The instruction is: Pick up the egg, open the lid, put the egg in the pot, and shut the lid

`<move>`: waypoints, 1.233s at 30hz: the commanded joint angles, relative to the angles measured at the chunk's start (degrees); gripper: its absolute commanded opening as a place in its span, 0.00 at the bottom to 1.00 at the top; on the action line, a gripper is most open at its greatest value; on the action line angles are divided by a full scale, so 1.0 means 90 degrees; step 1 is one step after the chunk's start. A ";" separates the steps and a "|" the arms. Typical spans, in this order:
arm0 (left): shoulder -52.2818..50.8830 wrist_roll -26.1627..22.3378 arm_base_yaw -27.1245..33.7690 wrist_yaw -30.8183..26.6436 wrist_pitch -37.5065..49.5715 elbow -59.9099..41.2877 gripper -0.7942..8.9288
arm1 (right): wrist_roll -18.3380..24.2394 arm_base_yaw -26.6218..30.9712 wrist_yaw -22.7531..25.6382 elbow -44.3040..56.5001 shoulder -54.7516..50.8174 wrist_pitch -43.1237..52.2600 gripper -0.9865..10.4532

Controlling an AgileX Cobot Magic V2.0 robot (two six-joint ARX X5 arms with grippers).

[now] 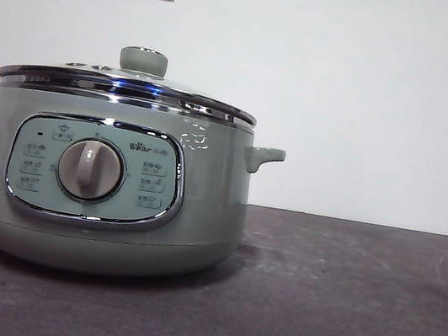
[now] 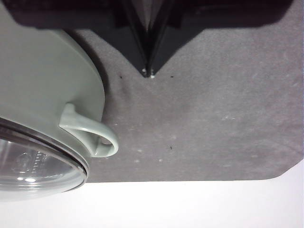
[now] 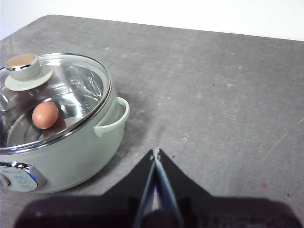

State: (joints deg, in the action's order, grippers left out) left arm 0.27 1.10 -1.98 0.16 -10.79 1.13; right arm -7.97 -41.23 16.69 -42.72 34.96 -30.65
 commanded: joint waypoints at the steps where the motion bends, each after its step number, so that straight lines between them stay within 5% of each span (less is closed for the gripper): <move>1: -0.0017 0.0041 0.0019 -0.0007 0.0012 -0.0102 0.08 | -0.0058 0.0002 0.0019 0.0053 -0.0017 0.0017 0.09; 8: -0.0017 0.0041 0.0019 -0.0007 0.0012 -0.0102 0.08 | 0.0036 0.0032 0.0206 0.0051 -0.0121 -0.0090 0.09; 14: -0.0017 0.0041 0.0019 -0.0007 0.0015 -0.0102 0.08 | 0.0493 0.0743 0.0070 0.0299 -0.0542 -0.0078 0.09; 24: -0.0017 0.0041 0.0019 -0.0007 0.0015 -0.0102 0.08 | 0.0607 0.3330 -0.2489 0.2062 -0.2028 0.1321 0.09; 28: -0.0017 0.0041 0.0019 -0.0007 0.0015 -0.0102 0.08 | 0.0561 0.3842 -0.2686 0.2671 -0.2693 0.1365 0.09; 37: -0.0017 0.0041 0.0019 -0.0007 0.0017 -0.0102 0.08 | 0.0503 0.3908 -0.2679 0.4007 -0.3847 0.1651 0.09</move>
State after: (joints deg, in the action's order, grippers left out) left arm 0.27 1.10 -1.98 0.16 -10.79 1.10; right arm -3.07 -6.09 -7.35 -8.01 1.08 -17.06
